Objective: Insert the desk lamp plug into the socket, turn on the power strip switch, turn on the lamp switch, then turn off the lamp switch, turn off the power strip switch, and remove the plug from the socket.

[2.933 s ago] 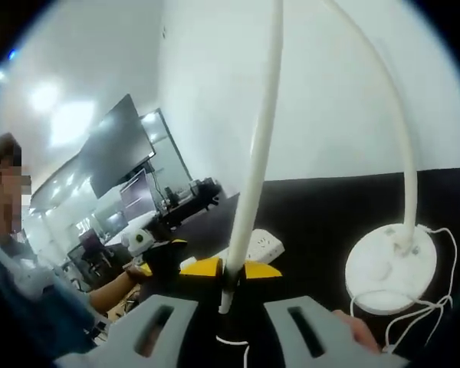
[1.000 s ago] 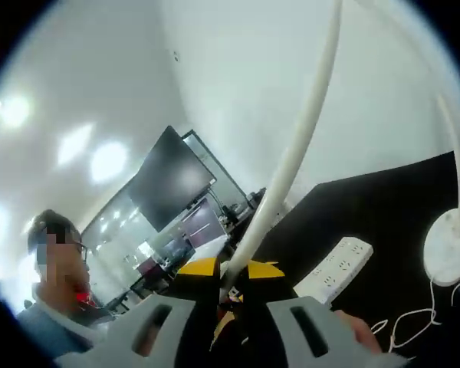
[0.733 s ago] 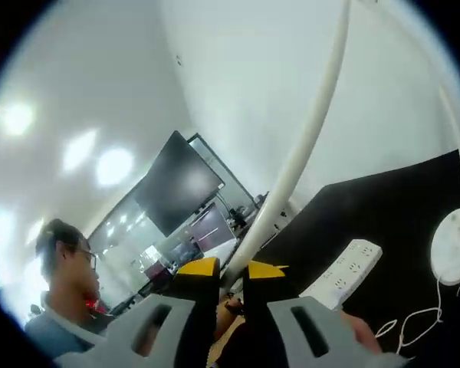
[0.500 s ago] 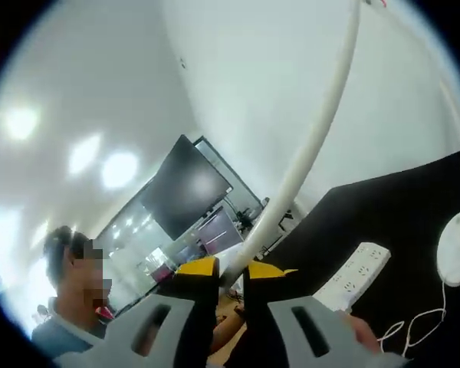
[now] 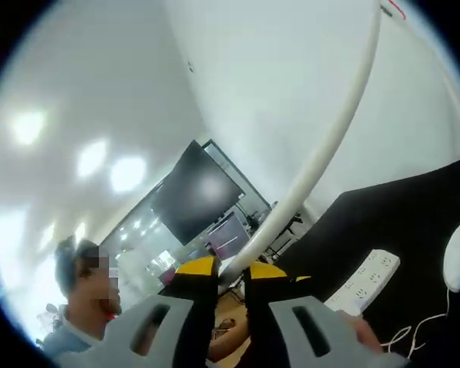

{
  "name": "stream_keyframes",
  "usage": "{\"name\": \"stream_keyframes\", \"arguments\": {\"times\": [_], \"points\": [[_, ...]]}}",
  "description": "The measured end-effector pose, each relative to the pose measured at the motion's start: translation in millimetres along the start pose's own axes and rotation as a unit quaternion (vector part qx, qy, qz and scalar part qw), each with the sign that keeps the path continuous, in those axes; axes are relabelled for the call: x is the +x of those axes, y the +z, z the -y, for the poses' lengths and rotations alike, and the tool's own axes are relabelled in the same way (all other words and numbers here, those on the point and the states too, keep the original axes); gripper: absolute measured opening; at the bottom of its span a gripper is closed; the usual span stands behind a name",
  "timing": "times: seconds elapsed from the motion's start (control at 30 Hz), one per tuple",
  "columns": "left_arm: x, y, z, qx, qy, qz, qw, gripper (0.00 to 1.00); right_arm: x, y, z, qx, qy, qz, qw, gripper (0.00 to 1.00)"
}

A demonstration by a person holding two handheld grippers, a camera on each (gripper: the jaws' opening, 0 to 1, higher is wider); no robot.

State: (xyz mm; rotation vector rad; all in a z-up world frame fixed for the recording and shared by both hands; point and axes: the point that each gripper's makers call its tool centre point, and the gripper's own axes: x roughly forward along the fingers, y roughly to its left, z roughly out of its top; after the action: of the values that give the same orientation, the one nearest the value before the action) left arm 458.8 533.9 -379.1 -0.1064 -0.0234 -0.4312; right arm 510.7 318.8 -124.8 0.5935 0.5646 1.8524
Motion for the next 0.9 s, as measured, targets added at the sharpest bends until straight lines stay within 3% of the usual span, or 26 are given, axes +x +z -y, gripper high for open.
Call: {"name": "stream_keyframes", "arguments": {"times": [0.9], "points": [[1,-0.6,0.1,-0.001,0.000,0.000,1.0000,0.78,1,37.2,-23,0.040,0.031,0.028,0.9983,0.16]]}}
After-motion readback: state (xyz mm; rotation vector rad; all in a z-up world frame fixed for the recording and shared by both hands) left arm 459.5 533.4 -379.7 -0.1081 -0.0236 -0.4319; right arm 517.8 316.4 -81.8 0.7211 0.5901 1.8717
